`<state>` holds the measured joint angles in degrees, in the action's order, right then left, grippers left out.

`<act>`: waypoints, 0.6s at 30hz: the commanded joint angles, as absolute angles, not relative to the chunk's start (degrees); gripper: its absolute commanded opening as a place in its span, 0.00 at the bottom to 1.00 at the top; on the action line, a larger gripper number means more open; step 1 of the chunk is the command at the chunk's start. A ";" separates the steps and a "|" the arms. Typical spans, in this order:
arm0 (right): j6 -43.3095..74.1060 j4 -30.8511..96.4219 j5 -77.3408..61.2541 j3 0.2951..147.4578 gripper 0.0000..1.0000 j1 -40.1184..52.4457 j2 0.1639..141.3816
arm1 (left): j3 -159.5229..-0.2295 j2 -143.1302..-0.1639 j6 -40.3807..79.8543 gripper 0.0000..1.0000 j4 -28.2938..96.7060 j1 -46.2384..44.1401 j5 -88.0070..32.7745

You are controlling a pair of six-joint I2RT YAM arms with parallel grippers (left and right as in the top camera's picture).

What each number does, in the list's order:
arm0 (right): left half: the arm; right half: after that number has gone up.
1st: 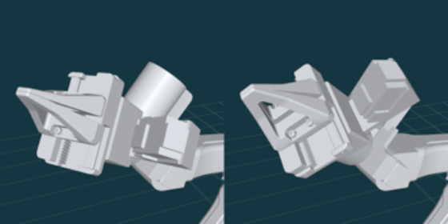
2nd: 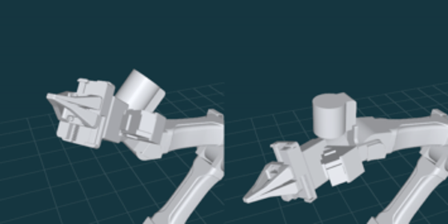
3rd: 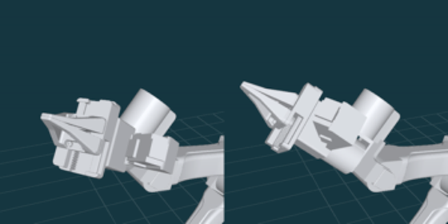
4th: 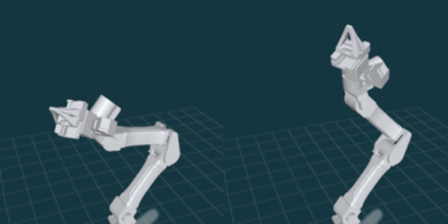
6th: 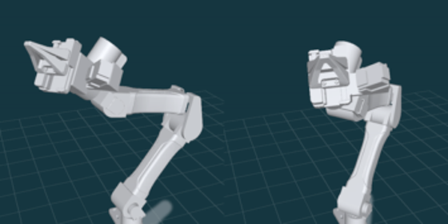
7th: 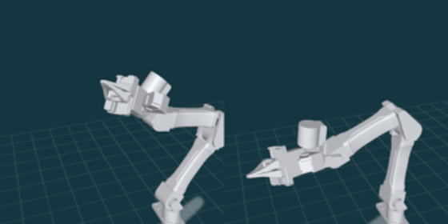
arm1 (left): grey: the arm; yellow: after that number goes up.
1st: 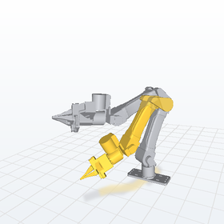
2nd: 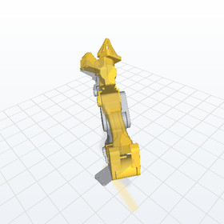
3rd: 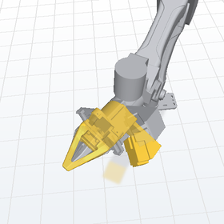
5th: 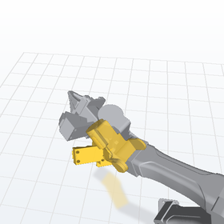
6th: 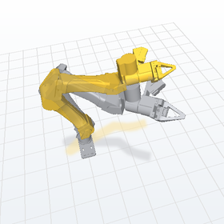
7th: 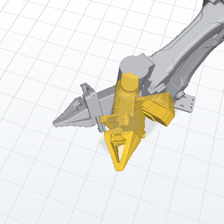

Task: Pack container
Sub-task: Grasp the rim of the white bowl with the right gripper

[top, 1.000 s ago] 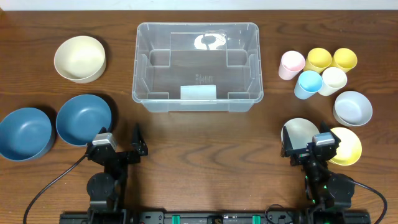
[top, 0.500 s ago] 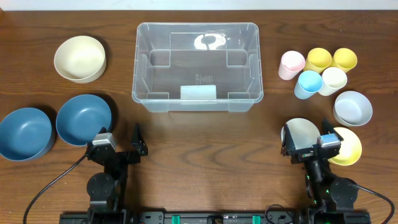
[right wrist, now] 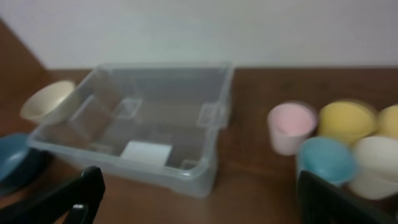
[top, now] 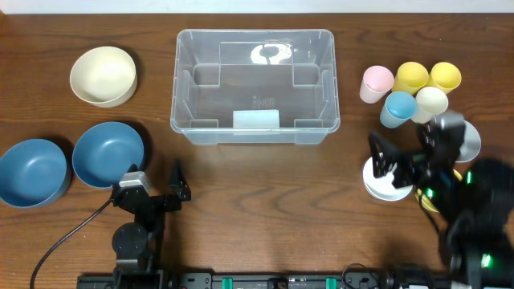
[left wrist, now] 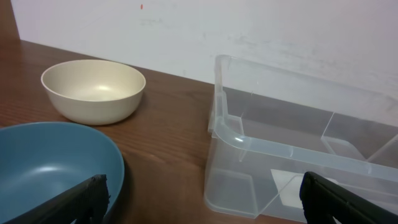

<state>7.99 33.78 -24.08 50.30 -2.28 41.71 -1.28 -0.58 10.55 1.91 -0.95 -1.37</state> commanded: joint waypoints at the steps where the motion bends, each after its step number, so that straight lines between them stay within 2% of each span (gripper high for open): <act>1: 8.56 38.39 -33.74 55.40 0.99 -2.72 49.08 | -0.25 -0.27 10.66 0.98 4.08 -0.67 -0.86; 4: 8.51 43.92 -40.01 55.48 0.99 -2.72 54.04 | -0.25 -0.27 10.66 0.98 4.08 -0.67 -0.86; 7: 6.59 48.56 -38.54 54.96 0.99 -2.72 58.65 | -0.25 -0.27 10.66 0.98 4.08 -0.67 -0.86; 8: 6.39 50.33 -36.18 54.96 0.97 -2.72 60.40 | -0.25 -0.27 10.63 0.98 4.08 -0.67 -0.86; 9: 8.05 52.38 -33.01 54.96 0.90 -2.72 62.17 | -0.25 -0.27 10.66 0.98 4.08 -0.67 -0.86; 11: 12.38 56.12 -25.52 54.96 0.87 -2.72 65.34 | -0.25 -0.27 10.66 0.98 4.08 -0.67 -0.86; 15: 26.76 62.28 -7.46 54.96 0.86 -2.72 70.57 | -0.25 -0.27 10.66 0.98 4.08 -0.67 -0.86; 18: 33.26 63.61 -1.37 54.89 0.86 -2.72 73.34 | -0.25 -0.27 10.66 0.98 4.08 -0.67 -0.86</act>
<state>22.55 63.13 -13.37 54.68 -2.35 71.83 -1.28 -0.60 10.55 1.91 -0.95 -1.37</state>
